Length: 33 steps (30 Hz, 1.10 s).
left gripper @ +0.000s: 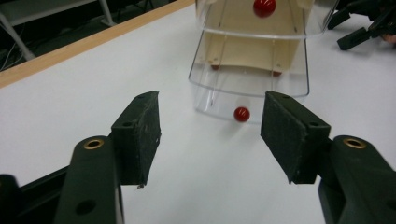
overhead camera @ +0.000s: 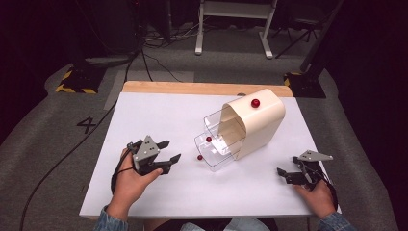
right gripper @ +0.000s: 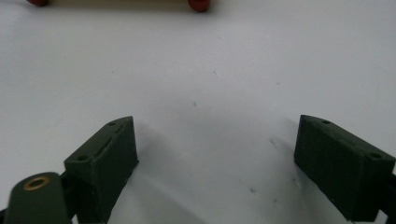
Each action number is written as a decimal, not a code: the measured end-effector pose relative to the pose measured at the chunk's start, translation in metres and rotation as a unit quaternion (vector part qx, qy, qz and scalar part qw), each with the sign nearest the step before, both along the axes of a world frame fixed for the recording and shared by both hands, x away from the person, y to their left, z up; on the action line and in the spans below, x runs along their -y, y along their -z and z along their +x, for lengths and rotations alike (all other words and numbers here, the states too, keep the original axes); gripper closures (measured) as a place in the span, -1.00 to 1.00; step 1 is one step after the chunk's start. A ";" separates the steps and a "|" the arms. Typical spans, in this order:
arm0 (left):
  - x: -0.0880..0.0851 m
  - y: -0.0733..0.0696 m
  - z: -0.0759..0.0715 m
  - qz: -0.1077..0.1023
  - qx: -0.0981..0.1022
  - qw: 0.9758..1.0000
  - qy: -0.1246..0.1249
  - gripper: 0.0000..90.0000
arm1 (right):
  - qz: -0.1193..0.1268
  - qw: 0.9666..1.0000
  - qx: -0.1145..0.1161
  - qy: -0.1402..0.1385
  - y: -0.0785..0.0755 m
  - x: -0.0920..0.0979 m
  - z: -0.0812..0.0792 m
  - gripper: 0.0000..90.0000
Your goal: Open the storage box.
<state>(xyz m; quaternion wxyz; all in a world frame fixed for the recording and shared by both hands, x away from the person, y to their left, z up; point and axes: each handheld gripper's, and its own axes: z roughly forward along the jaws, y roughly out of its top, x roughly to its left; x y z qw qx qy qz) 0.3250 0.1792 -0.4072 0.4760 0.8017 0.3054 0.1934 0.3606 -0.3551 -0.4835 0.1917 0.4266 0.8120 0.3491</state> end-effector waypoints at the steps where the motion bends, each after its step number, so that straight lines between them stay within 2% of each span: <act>1: -0.006 0.001 -0.002 0.008 -0.006 1.000 0.001 -0.18 | 0.000 1.000 0.000 0.000 0.000 0.000 0.000 -0.70; 4: -0.019 0.003 -0.007 0.029 -0.015 0.999 0.007 -0.22 | 0.000 1.000 0.000 0.000 0.000 0.000 0.000 -0.70; 6: -0.026 0.006 -0.009 0.030 -0.025 0.999 0.007 -0.26 | 0.000 1.000 0.001 0.000 0.000 0.000 0.000 -0.70; 11: -0.043 0.013 -0.006 0.053 -0.051 0.997 -0.009 -0.32 | 0.000 1.000 0.002 -0.001 0.000 0.000 0.000 -0.70; 13: -0.049 0.019 -0.003 0.054 -0.065 0.996 -0.017 -0.33 | 0.000 1.000 0.002 -0.001 0.000 0.000 -0.001 -0.70; 16: -0.056 0.030 0.003 0.075 -0.085 0.993 -0.034 -0.34 | 0.000 1.000 0.003 -0.001 0.000 0.000 -0.001 -0.70; 20: -0.062 0.044 0.009 0.112 -0.112 0.986 -0.049 -0.34 | 0.000 1.000 0.003 0.000 0.000 0.000 -0.001 -0.70; 23: -0.065 0.053 0.013 0.119 -0.140 0.981 -0.060 -0.35 | 0.000 1.000 0.003 -0.001 0.000 0.000 -0.001 -0.70; 26: -0.064 0.060 0.017 0.132 -0.149 0.978 -0.060 -0.40 | 0.000 1.000 0.003 0.000 0.000 0.000 -0.001 -0.70; 28: -0.063 0.064 0.019 0.133 -0.148 0.978 -0.057 -0.41 | 0.000 1.000 0.003 0.000 0.000 0.000 -0.001 -0.70; 29: -0.062 0.067 0.019 0.124 -0.152 0.979 -0.057 -0.43 | 0.000 1.000 0.003 0.000 0.000 0.000 -0.001 -0.70; 31: -0.060 0.070 0.022 0.112 -0.147 0.981 -0.061 -0.53 | 0.000 1.000 0.003 0.000 0.000 0.000 -0.001 -0.70; 33: -0.057 0.072 0.022 0.109 -0.150 0.981 -0.064 -0.65 | 0.000 1.000 0.003 0.000 0.000 0.000 -0.001 -0.70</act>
